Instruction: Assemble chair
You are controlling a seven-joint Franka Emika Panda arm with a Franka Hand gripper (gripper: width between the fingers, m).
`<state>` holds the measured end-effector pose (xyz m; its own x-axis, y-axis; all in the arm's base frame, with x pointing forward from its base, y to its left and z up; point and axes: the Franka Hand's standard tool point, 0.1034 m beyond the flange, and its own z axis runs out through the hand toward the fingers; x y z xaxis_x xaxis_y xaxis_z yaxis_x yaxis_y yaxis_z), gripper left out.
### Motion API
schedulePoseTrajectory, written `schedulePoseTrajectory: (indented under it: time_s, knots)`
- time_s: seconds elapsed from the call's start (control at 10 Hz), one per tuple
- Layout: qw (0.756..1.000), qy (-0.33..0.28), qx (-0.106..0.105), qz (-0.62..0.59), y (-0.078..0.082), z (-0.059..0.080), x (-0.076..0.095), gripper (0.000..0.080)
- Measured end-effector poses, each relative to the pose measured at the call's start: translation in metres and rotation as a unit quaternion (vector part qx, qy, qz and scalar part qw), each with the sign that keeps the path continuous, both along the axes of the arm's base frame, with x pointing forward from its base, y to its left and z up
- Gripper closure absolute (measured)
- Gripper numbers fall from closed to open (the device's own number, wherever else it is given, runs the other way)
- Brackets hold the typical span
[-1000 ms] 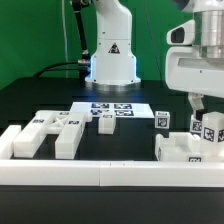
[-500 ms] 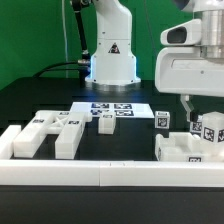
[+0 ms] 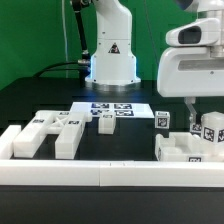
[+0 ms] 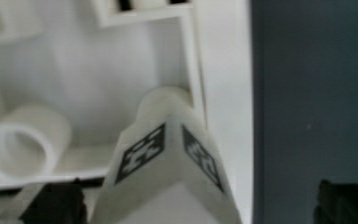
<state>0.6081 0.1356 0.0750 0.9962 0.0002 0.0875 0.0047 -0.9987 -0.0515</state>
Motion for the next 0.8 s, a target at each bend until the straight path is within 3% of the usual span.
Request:
schedulePoseTrajectory:
  time_s: [0.5,0.6,0.7,0.8]
  knots:
    - [0.99,-0.006,-0.02,0.141,-0.0036,-0.0008,0.0003,0.0151]
    - [0.991,-0.006,-0.019,0.135,-0.0041,-0.0008,0.0004,0.0237]
    - [0.991,-0.006,-0.019,0.135,-0.0042,-0.0009,0.0004,0.0375]
    - [0.991,-0.006,-0.019,0.135,-0.0045,-0.0009,0.0004,0.0375]
